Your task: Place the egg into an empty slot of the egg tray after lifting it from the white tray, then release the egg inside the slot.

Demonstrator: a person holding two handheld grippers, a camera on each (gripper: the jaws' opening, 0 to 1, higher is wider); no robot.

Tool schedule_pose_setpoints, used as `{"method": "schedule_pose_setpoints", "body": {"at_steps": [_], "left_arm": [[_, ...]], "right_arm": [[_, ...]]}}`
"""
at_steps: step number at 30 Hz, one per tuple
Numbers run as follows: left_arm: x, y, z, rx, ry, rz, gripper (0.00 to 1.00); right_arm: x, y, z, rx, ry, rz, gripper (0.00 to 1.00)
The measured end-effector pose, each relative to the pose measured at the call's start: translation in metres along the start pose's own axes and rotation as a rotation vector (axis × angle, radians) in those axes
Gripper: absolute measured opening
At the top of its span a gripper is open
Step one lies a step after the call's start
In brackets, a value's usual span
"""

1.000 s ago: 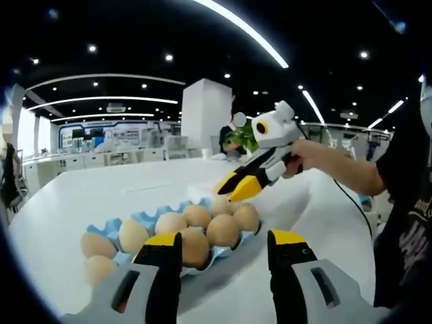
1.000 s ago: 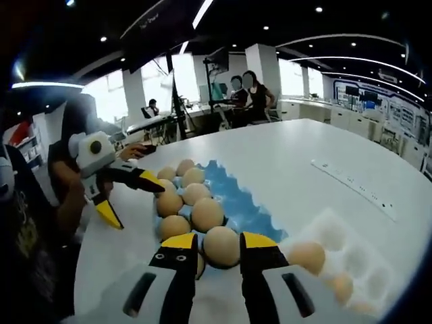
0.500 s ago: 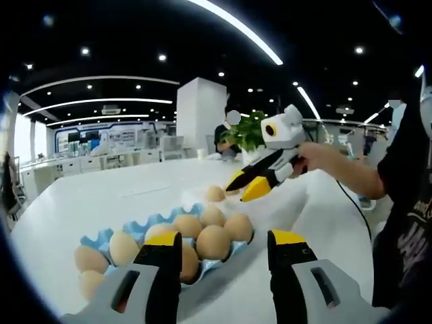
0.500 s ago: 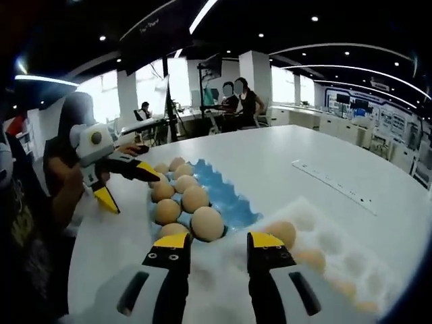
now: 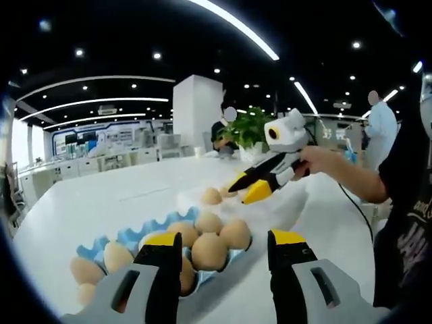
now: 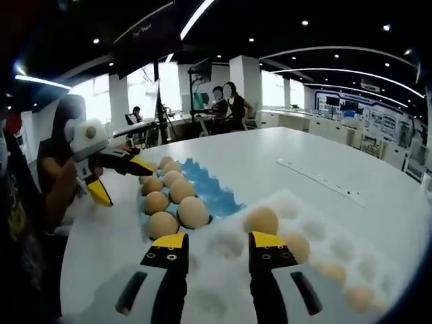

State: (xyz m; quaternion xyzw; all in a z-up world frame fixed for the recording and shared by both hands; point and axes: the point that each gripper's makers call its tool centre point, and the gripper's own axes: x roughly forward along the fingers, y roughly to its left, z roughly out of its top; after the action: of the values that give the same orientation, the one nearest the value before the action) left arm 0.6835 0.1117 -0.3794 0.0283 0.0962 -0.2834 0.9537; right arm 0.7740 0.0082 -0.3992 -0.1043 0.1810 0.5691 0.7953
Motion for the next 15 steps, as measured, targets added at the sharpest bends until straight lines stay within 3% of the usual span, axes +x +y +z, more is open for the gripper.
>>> {"method": "schedule_pose_setpoints", "body": {"at_steps": [15], "left_arm": [[0.019,-0.004,0.009,0.016,0.007,-0.029,0.52]], "right_arm": [[-0.030,-0.004,-0.013,0.008,-0.034,-0.067,0.37]]}}
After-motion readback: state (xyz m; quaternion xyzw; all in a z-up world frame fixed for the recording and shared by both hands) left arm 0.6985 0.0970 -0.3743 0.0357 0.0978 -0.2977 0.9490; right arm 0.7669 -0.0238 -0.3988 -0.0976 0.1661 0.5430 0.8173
